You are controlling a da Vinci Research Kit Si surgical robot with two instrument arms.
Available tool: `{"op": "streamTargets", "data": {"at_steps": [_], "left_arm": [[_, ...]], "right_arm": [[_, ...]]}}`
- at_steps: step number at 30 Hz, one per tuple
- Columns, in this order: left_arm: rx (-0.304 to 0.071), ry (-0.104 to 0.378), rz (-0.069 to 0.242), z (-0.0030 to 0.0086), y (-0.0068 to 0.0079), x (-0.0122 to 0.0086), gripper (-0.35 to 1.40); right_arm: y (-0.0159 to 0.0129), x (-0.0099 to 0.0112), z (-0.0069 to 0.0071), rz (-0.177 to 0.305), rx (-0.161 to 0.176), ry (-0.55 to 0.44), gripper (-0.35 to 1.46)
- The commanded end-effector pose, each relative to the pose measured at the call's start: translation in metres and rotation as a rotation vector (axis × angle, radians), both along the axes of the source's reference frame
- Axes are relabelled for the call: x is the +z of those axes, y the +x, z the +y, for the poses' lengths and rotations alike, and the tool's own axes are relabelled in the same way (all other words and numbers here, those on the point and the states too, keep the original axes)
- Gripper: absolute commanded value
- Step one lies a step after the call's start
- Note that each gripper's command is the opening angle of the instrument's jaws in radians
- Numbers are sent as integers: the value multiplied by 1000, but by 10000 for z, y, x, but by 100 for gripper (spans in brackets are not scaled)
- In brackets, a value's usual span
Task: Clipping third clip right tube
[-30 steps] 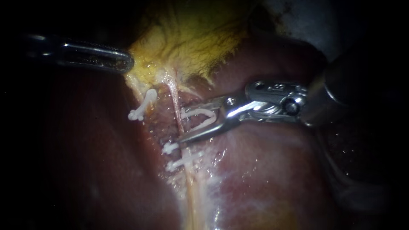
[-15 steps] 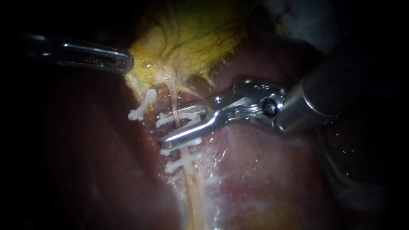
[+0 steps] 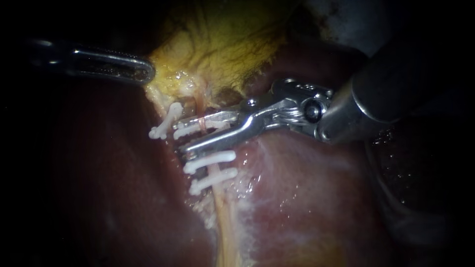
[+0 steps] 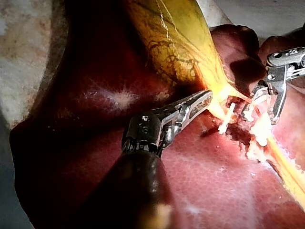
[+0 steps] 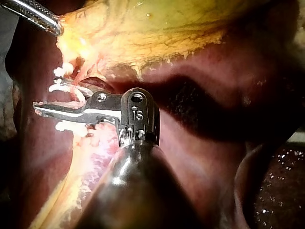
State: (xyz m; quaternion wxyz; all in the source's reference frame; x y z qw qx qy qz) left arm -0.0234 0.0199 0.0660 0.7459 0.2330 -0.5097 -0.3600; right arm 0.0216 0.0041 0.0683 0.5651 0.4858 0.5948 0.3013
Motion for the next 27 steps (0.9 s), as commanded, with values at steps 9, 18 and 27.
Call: {"op": "streamTargets", "data": {"at_steps": [9, 18, 27], "left_arm": [[0, 0, 0, 0, 0, 0, -35], [0, 0, 0, 0, 0, 1, -35], [0, 0, 0, 0, 1, 1, -35]], "right_arm": [[-1, 0, 7, -10, 14, 9, -16], [0, 0, 5, -19, 5, 35, -35], [-1, 0, 3, -16, -5, 33, -35]]}}
